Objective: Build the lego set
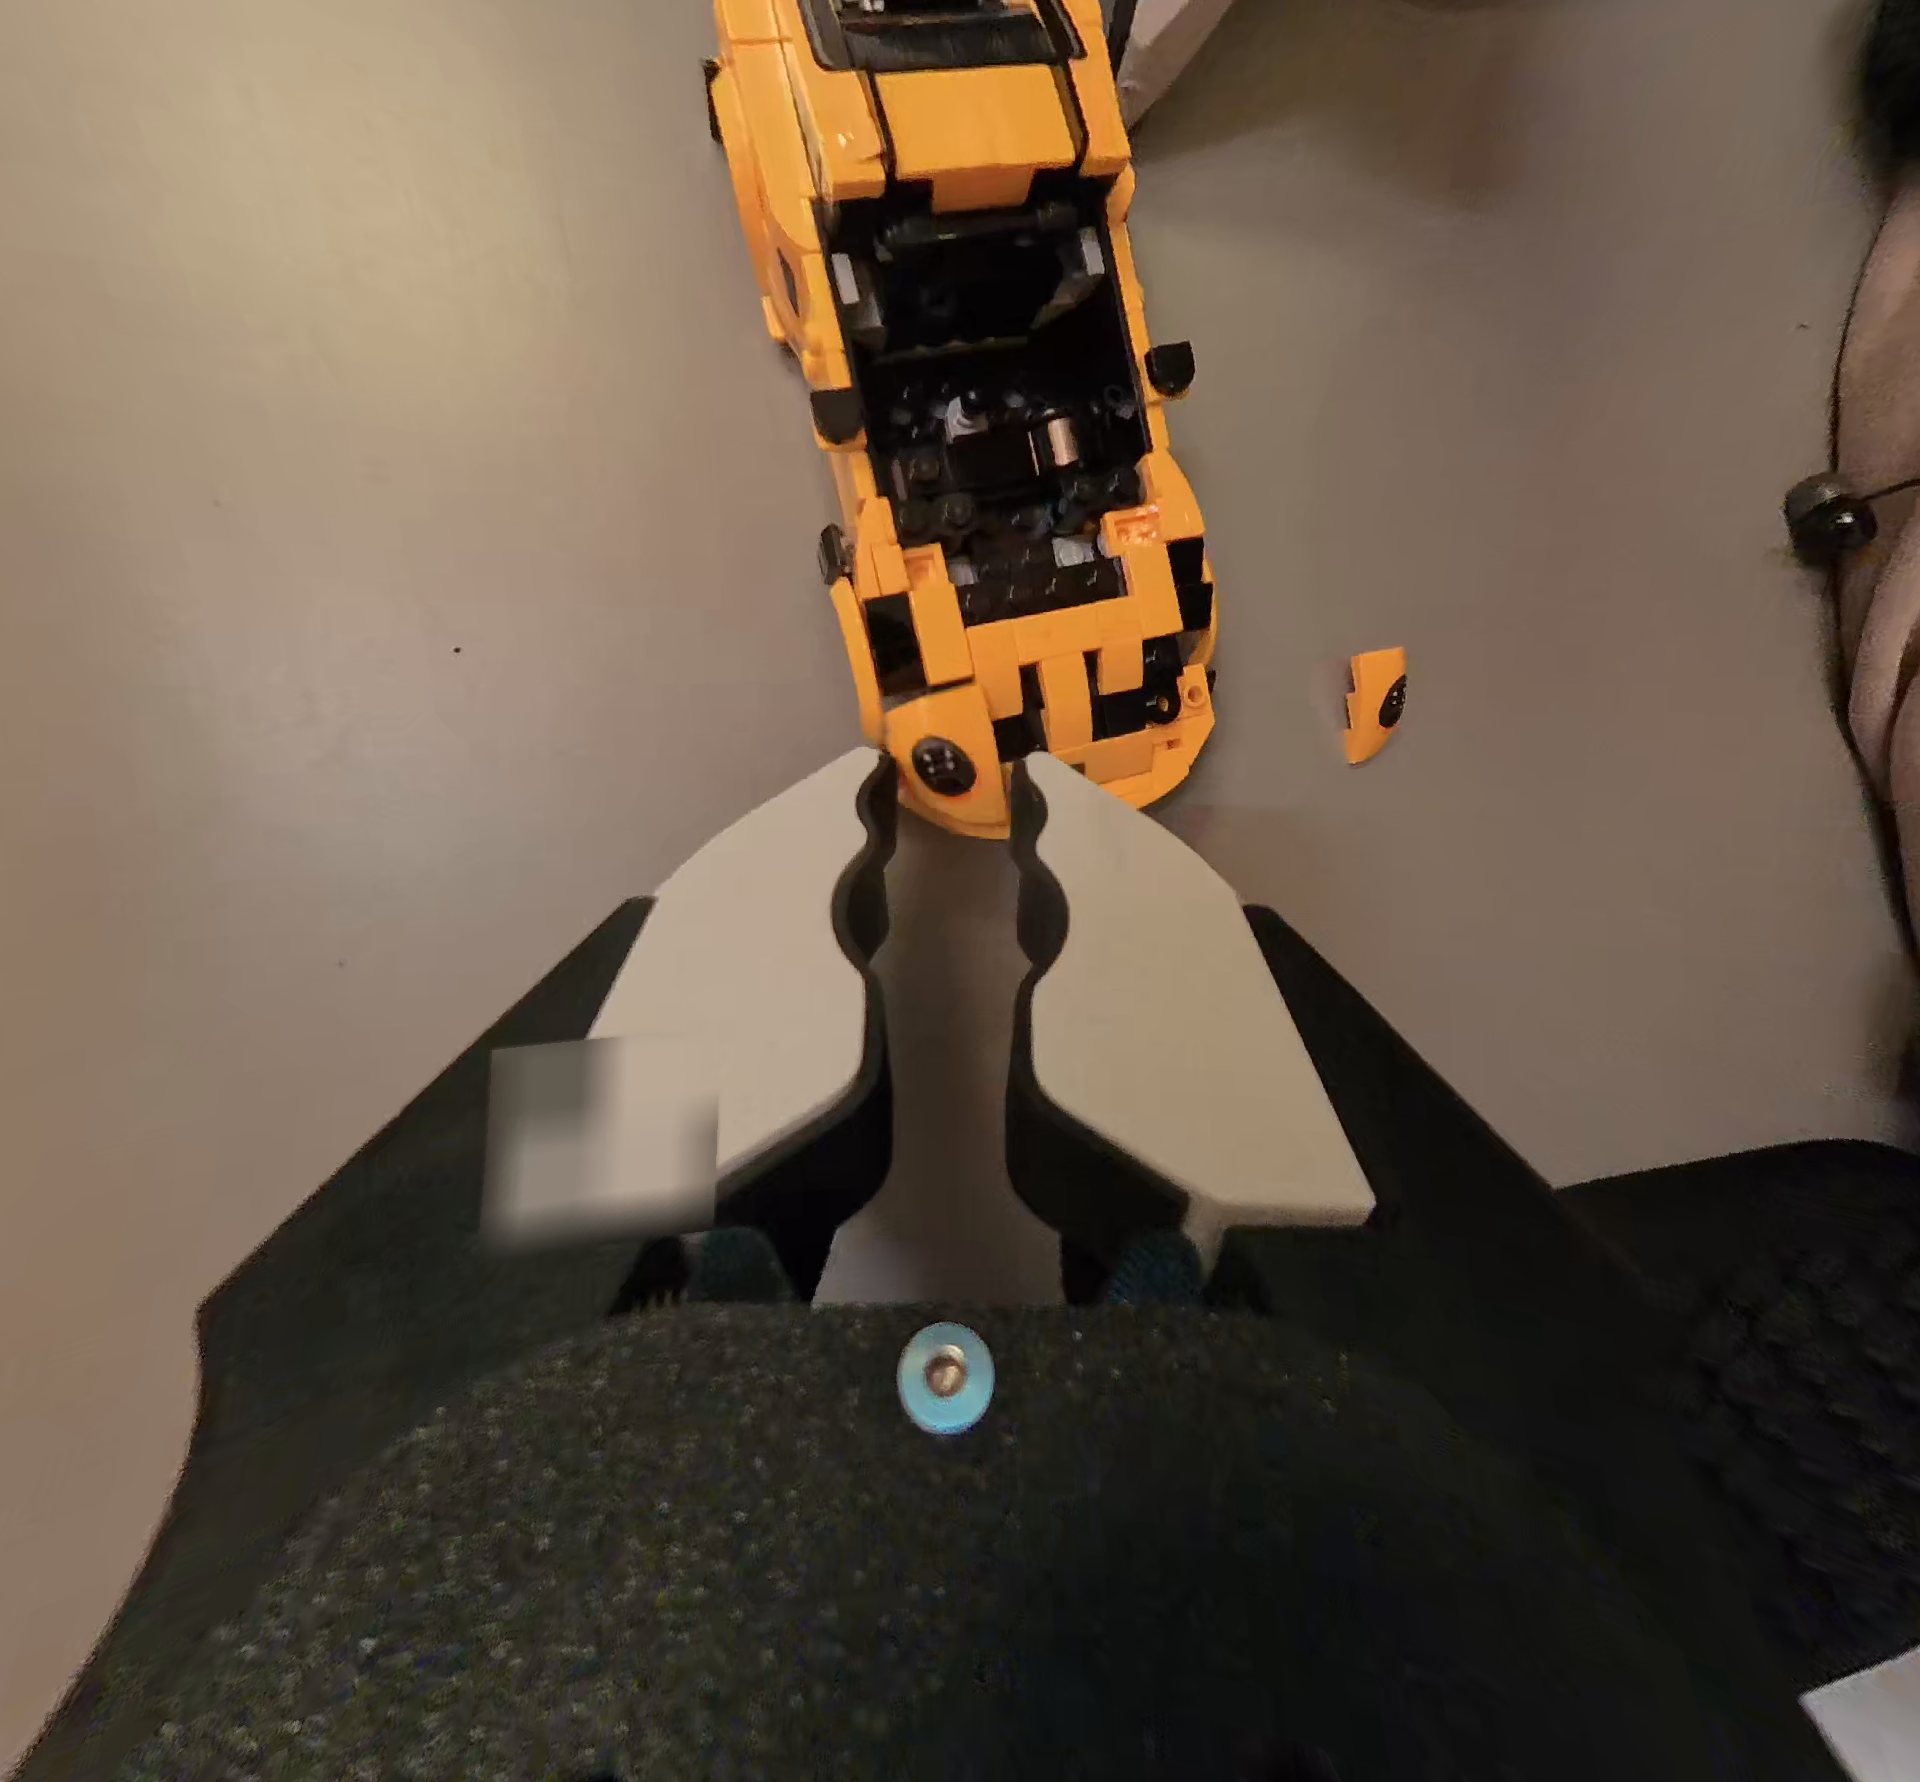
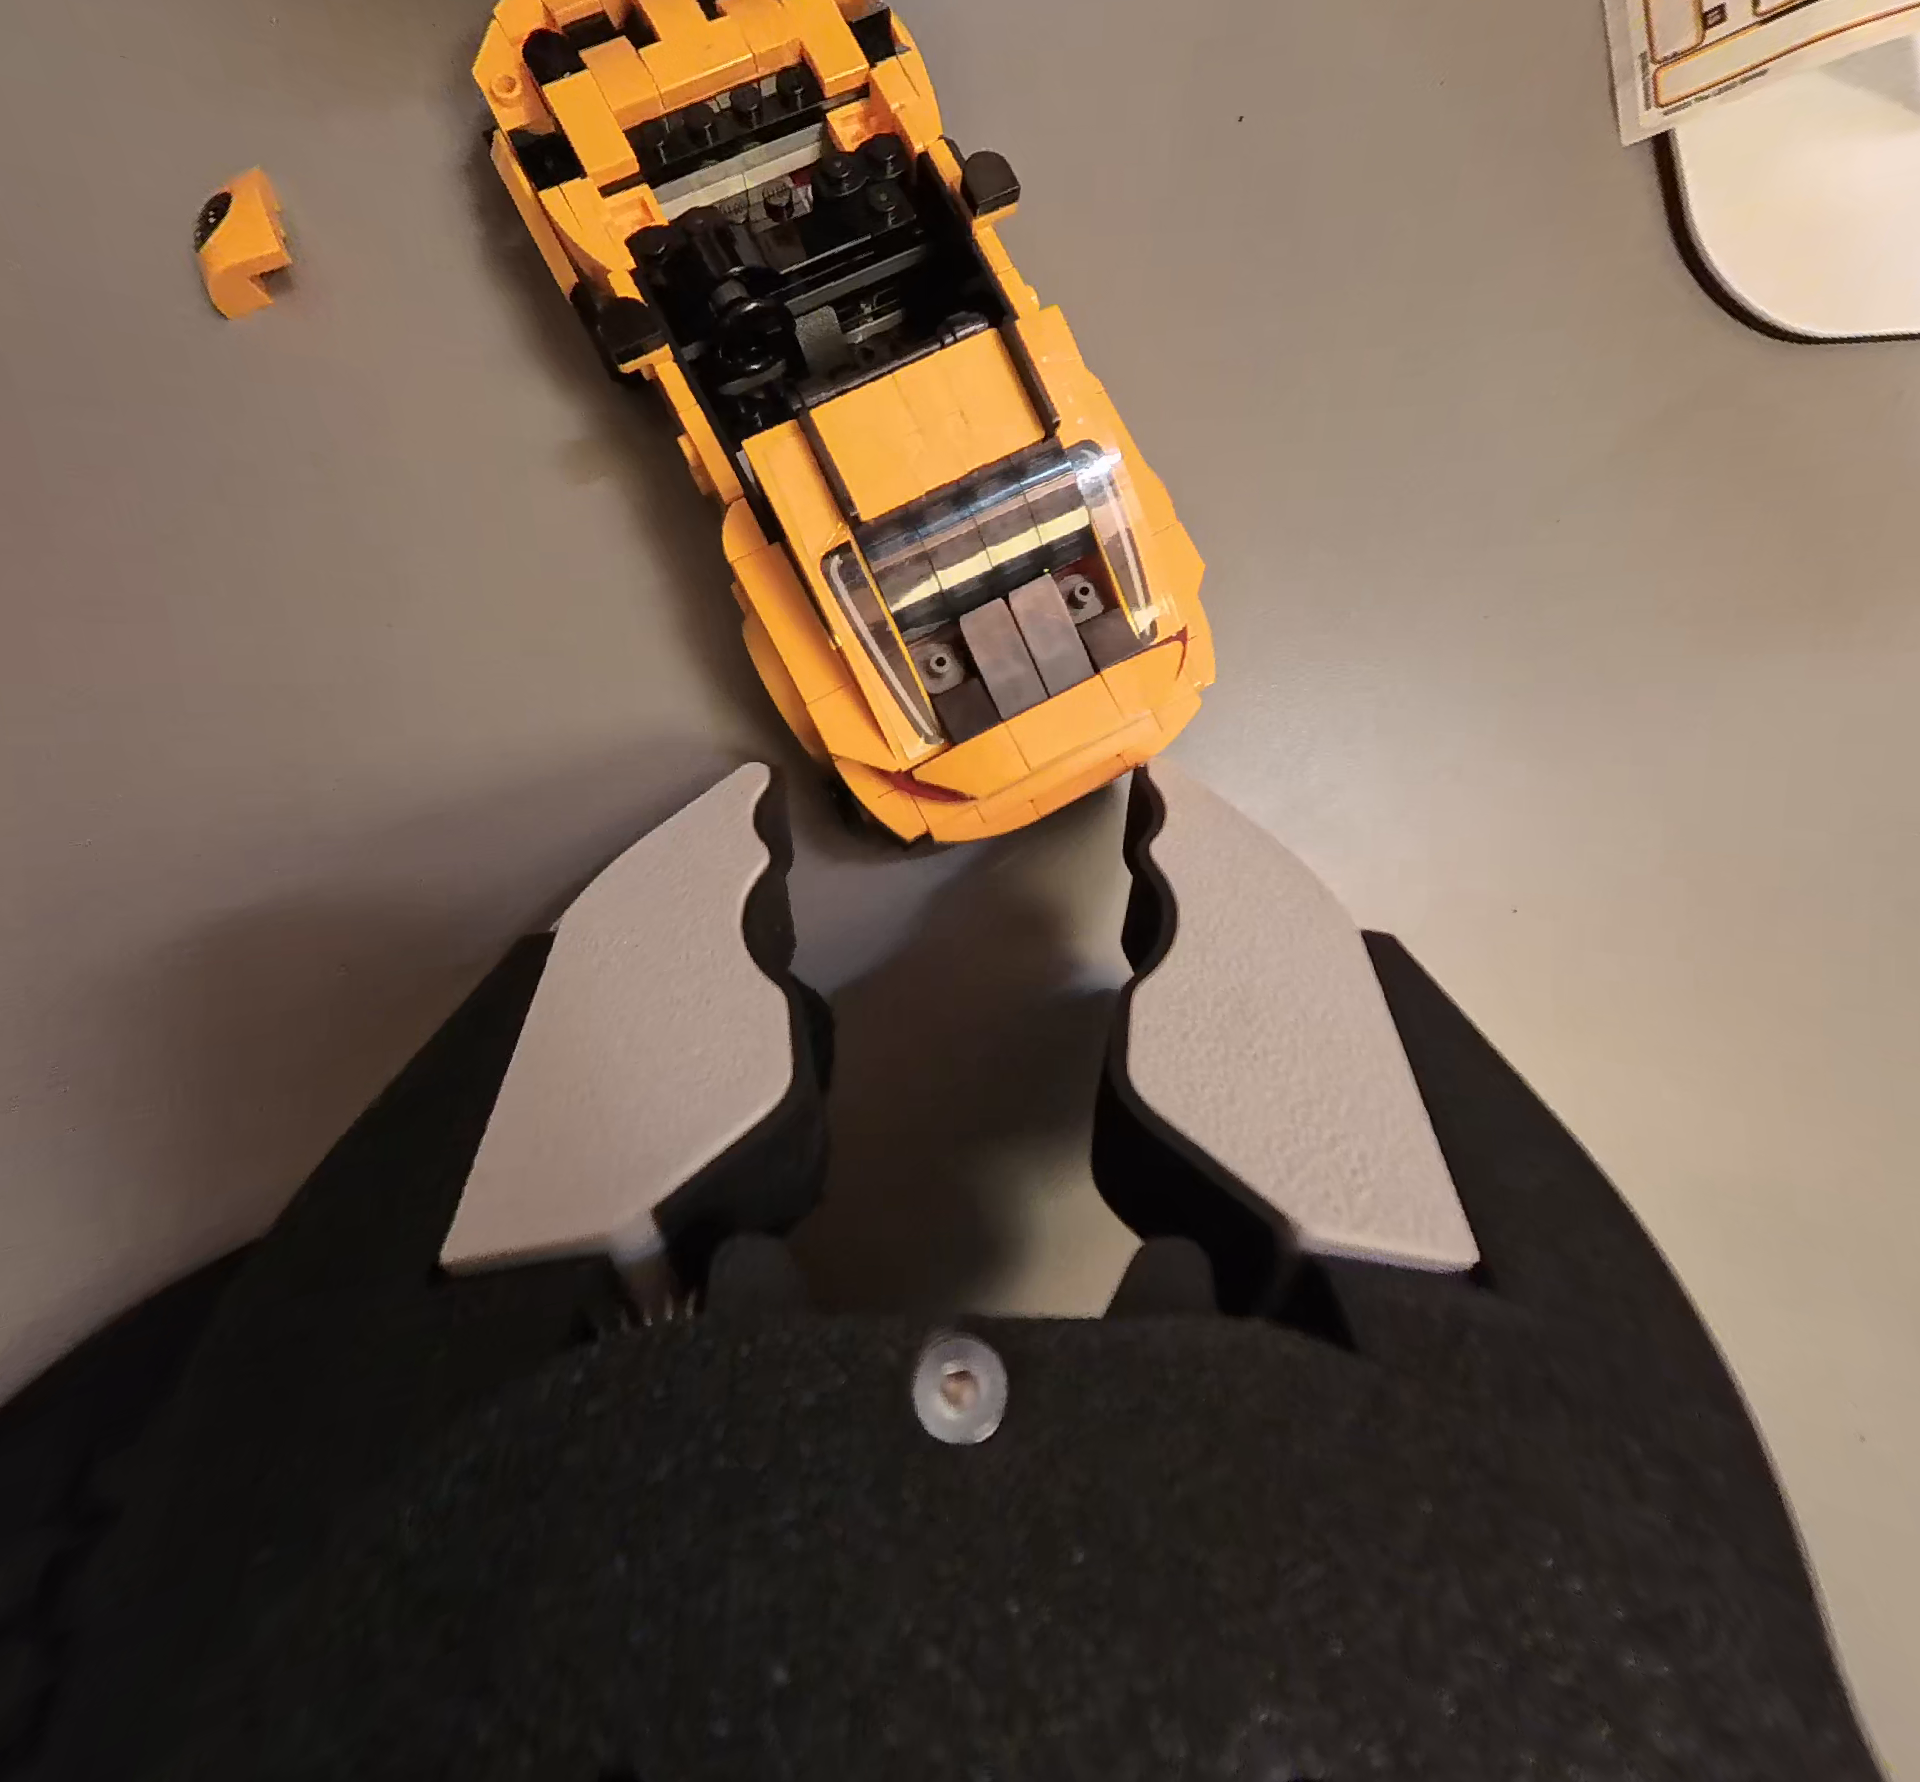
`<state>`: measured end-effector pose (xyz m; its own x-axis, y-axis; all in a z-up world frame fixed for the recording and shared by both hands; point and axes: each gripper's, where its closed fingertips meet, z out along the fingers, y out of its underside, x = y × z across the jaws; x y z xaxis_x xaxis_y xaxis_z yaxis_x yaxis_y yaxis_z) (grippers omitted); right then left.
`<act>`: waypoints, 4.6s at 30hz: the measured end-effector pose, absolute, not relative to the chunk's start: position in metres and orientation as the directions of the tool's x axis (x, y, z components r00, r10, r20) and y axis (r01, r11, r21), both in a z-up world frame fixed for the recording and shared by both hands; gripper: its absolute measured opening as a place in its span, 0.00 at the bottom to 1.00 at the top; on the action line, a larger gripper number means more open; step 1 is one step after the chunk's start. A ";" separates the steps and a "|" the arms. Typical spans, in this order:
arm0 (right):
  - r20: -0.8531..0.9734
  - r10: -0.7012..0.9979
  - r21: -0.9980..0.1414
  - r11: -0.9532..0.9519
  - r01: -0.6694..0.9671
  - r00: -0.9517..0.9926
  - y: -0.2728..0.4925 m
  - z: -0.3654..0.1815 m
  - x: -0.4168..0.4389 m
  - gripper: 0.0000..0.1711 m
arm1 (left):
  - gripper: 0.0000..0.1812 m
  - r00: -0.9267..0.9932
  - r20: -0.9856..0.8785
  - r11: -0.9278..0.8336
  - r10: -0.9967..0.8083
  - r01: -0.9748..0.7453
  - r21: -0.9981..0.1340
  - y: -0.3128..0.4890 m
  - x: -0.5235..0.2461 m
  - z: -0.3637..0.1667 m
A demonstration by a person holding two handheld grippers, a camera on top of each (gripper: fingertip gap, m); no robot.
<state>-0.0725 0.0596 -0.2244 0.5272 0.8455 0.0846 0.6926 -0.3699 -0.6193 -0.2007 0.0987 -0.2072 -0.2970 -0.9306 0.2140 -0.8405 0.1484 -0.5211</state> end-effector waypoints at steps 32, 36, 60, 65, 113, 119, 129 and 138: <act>0.112 0.828 -0.629 -0.370 0.684 0.550 0.060 -0.224 -0.069 0.33 | 0.12 -0.278 0.355 0.017 -0.892 -0.807 -0.590 0.093 -0.197 -0.202; 0.111 0.820 -0.632 -0.377 0.676 0.562 0.059 -0.224 -0.068 0.33 | 0.12 -0.270 0.369 -0.002 -0.889 -0.804 -0.595 0.094 -0.195 -0.201; 0.114 0.803 -0.637 -0.393 0.663 0.585 0.058 -0.224 -0.067 0.31 | 0.13 -0.261 0.383 -0.031 -0.886 -0.791 -0.611 0.090 -0.196 -0.198; 0.122 0.801 -0.634 -0.392 0.667 0.586 0.058 -0.224 -0.067 0.31 | 0.14 -0.261 0.384 -0.034 -0.886 -0.788 -0.615 0.089 -0.196 -0.196; 0.175 0.790 -0.638 -0.363 0.679 0.587 0.082 -0.222 -0.065 0.28 | 0.10 -0.217 0.530 -0.187 -0.820 -0.774 -0.605 0.097 -0.205 -0.203; 0.200 0.794 -0.627 -0.346 0.697 0.574 0.093 -0.222 -0.065 0.26 | 0.07 -0.201 0.550 -0.220 -0.811 -0.766 -0.604 0.094 -0.201 -0.203; 0.205 0.787 -0.639 -0.343 0.689 0.582 0.098 -0.222 -0.066 0.25 | 0.07 -0.021 0.602 -0.366 -0.798 -0.778 -0.511 0.091 -0.197 -0.204; 0.235 0.784 -0.643 -0.318 0.697 0.575 0.098 -0.221 -0.066 0.27 | 0.07 0.118 0.572 -0.420 -0.812 -0.798 -0.432 0.087 -0.194 -0.204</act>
<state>-0.0660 0.0984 -0.2214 0.5749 0.7838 0.2348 0.6966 -0.3184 -0.6429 -0.1942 0.0872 -0.2042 0.1177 -0.8119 0.5718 -0.7982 -0.4199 -0.4320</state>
